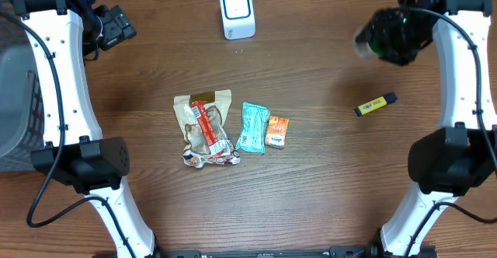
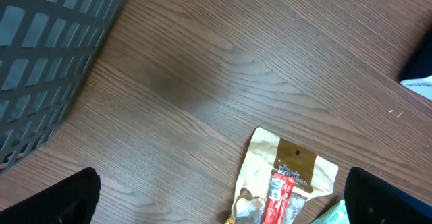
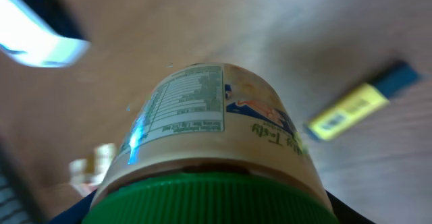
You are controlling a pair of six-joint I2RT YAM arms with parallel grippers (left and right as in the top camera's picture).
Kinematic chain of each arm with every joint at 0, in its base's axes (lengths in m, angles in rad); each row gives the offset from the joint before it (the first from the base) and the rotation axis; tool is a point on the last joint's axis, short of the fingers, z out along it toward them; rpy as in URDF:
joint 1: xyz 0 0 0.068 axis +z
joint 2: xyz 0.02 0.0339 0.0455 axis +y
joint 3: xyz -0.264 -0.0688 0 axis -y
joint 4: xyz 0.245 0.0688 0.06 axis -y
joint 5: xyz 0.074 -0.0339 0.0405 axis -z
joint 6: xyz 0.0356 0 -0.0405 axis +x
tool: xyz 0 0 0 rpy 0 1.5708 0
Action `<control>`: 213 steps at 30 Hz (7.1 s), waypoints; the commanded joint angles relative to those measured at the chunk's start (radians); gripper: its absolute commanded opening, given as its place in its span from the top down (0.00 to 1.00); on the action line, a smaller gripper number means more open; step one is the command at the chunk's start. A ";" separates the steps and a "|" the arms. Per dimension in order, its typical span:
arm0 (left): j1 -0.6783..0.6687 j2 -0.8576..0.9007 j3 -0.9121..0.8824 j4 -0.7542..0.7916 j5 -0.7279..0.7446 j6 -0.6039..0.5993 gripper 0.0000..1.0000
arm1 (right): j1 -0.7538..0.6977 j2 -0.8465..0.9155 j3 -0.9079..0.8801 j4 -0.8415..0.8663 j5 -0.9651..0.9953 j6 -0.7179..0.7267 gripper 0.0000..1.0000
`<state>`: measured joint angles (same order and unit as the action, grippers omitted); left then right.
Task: Scan the item barcode
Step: 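Carry the jar right and set it down on the table, then move the right gripper left and grasp the orange snack packet, then lift the orange packet with the right gripper and rotate it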
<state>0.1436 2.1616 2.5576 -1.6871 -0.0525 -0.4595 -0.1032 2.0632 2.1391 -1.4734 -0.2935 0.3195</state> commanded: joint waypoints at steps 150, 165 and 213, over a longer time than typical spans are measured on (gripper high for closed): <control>-0.007 -0.003 -0.005 -0.002 0.000 0.018 0.00 | 0.225 -0.160 -0.736 -0.222 -1.213 -1.243 0.96; -0.007 -0.003 -0.005 -0.002 0.000 0.018 0.00 | 0.225 -0.340 -0.734 -0.222 -1.276 -1.153 0.96; -0.007 -0.003 -0.005 -0.002 0.000 0.018 0.00 | 0.227 -0.558 -0.746 0.465 -0.376 -0.272 0.96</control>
<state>0.1436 2.1616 2.5568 -1.6875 -0.0525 -0.4595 0.1249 1.5017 1.3796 -1.0554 -0.8940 -0.1486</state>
